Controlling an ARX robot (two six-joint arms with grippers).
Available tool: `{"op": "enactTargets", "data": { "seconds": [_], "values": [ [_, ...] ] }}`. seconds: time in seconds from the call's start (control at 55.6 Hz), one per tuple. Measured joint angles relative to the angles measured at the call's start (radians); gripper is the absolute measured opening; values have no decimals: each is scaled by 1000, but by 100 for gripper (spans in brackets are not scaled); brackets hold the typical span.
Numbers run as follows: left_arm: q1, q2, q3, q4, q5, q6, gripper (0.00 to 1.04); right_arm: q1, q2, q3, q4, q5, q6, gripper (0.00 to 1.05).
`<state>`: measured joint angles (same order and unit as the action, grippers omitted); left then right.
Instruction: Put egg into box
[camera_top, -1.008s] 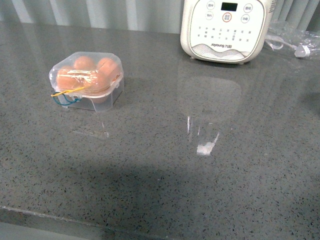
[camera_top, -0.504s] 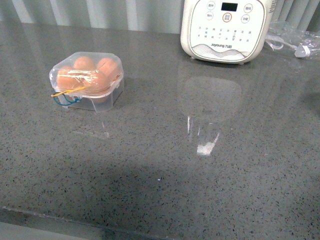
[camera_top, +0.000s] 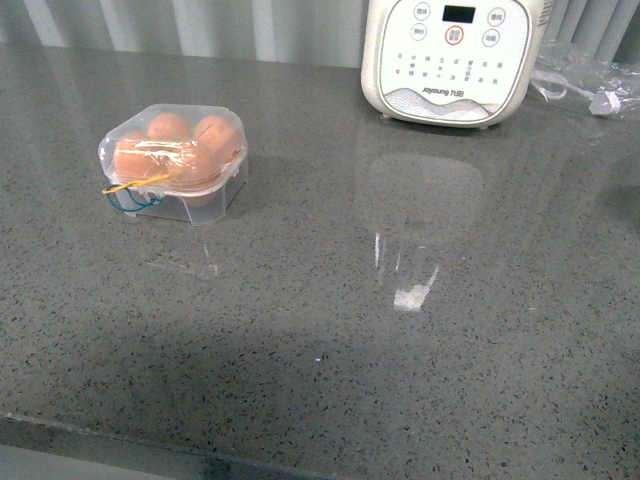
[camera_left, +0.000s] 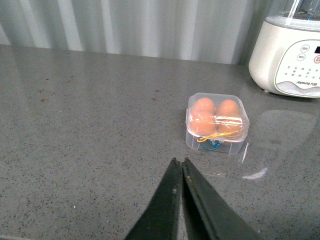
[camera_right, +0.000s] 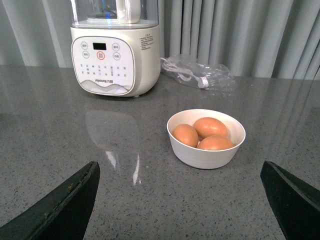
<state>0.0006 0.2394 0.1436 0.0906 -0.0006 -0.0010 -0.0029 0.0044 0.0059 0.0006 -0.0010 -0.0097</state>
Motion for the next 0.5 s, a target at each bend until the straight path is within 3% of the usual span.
{"op": "enactTargets", "data": {
  "seconds": [0.18,0.504],
  "values": [
    [0,-124,-46,-97,0,-1,4,0,0,0,0,0,0,97],
    [0,-187,-87,-101,0,-1,4,0,0,0,0,0,0,97]
  ]
}}
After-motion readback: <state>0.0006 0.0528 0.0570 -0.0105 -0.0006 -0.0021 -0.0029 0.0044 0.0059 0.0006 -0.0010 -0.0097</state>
